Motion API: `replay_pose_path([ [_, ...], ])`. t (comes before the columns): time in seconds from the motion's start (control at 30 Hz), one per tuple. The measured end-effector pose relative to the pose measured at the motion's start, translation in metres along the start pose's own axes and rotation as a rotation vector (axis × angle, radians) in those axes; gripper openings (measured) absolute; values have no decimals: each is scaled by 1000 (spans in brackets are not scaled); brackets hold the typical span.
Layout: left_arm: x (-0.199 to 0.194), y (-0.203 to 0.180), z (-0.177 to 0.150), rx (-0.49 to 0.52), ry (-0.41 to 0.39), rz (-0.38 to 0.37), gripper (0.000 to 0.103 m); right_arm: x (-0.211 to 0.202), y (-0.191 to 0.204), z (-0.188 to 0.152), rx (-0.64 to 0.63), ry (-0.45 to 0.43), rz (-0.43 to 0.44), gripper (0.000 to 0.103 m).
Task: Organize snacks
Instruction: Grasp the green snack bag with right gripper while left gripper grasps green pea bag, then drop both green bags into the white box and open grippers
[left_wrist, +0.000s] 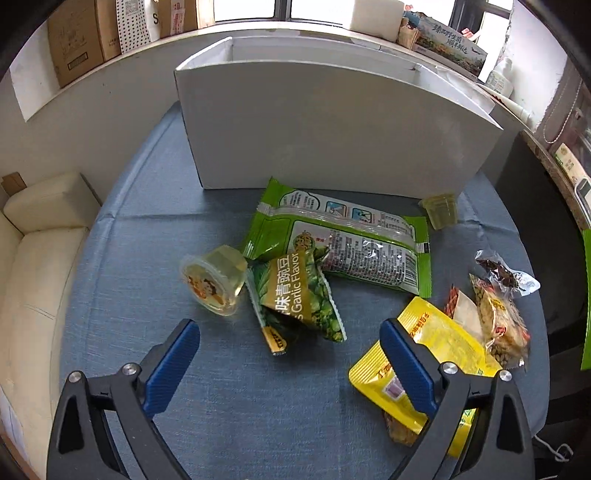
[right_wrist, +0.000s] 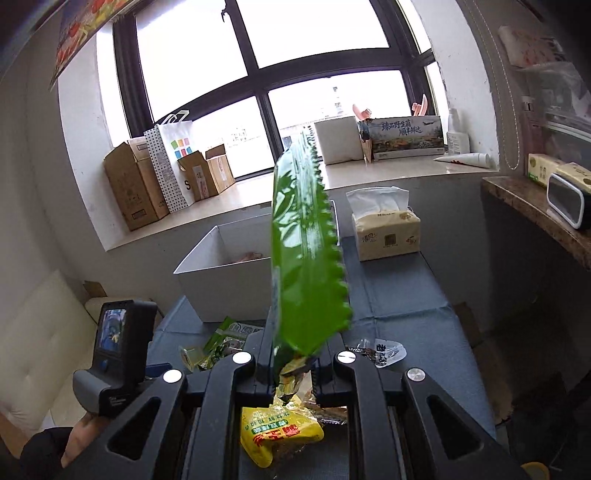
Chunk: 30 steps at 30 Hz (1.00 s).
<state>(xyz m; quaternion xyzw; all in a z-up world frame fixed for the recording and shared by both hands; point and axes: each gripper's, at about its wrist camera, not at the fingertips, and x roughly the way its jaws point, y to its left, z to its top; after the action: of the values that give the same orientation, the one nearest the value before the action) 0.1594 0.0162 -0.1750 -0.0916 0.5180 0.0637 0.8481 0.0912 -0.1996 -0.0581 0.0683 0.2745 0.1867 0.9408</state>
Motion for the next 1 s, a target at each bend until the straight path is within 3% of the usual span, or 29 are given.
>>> replay_pose_path([
  [0.13, 20, 0, 8, -32, 40, 34, 80, -1, -2, -4, -11, 9, -7, 14],
  [0.27, 28, -3, 12, -23, 36, 61, 74, -2, 0, -8, -21, 11, -7, 14],
  [0.33, 26, -5, 12, -16, 22, 76, 52, -1, -1, -10, -20, 18, -7, 14],
  [0.6, -1, -3, -3, 5, 3, 14, 49, 1, -2, -13, -19, 35, -3, 14],
  [0.8, -59, 7, -25, 59, -91, 8, 49, 9, -5, -17, -10, 65, 27, 14],
  [1.0, -106, 8, -15, 102, -207, 2, 49, 31, -15, -13, 46, 135, 128, 14],
])
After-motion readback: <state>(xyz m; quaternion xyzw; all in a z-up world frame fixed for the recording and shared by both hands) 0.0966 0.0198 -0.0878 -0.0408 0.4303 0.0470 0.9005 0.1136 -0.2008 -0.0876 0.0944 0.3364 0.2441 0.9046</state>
